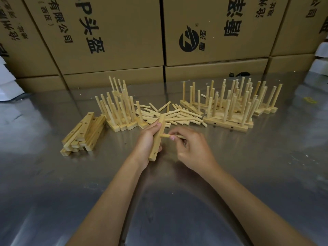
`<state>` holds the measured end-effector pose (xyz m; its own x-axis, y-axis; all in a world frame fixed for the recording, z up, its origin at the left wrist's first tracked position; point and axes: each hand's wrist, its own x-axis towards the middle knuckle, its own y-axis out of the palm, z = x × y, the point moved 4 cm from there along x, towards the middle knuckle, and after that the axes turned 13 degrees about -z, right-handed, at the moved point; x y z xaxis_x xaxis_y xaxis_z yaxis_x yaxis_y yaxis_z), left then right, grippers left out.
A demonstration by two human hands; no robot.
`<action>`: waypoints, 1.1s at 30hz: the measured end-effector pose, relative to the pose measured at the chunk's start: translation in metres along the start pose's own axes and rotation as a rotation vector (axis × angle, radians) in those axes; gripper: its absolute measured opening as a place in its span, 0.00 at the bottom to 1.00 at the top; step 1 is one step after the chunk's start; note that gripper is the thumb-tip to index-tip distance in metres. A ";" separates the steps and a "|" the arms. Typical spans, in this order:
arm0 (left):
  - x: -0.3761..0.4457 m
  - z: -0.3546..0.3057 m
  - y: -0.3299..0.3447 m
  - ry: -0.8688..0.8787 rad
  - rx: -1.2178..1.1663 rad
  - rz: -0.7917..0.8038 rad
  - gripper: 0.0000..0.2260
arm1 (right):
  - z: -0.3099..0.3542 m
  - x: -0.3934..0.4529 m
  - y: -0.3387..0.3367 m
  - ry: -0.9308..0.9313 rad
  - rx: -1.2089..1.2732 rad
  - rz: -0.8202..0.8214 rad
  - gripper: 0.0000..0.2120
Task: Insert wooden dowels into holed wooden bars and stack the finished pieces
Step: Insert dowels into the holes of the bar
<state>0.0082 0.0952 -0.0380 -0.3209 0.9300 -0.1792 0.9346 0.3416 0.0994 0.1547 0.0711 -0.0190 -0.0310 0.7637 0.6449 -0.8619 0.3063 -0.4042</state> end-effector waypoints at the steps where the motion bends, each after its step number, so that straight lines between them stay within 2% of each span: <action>1: 0.000 0.000 0.000 0.009 0.008 0.003 0.13 | -0.001 0.000 0.000 0.006 0.002 -0.002 0.06; 6: 0.000 0.002 0.002 0.025 0.043 0.009 0.14 | -0.007 -0.002 -0.001 0.087 0.006 -0.018 0.08; 10: 0.003 0.004 0.000 0.003 0.023 -0.012 0.08 | -0.003 -0.002 0.000 0.102 0.007 -0.045 0.08; 15: 0.005 0.004 -0.002 0.004 0.006 0.018 0.14 | -0.002 -0.005 0.001 0.143 -0.015 -0.047 0.08; 22: 0.005 0.004 -0.002 0.008 0.014 0.035 0.14 | -0.001 -0.005 0.002 0.153 -0.044 -0.031 0.08; 26: 0.004 0.001 -0.002 -0.002 0.021 0.027 0.13 | -0.004 -0.002 0.004 0.179 -0.078 0.041 0.07; 30: 0.006 -0.001 -0.007 -0.010 0.039 -0.012 0.11 | 0.000 -0.005 0.007 0.094 -0.250 0.193 0.12; 31: 0.006 -0.002 -0.007 -0.014 0.032 -0.004 0.11 | 0.002 -0.007 0.007 0.096 -0.236 0.210 0.11; 33: 0.006 -0.003 -0.008 -0.044 -0.045 0.022 0.12 | 0.006 -0.006 0.004 0.156 -0.030 0.185 0.10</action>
<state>-0.0015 0.0981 -0.0371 -0.2926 0.9307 -0.2195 0.9330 0.3282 0.1478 0.1486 0.0641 -0.0206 -0.1064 0.8863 0.4508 -0.8333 0.1679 -0.5268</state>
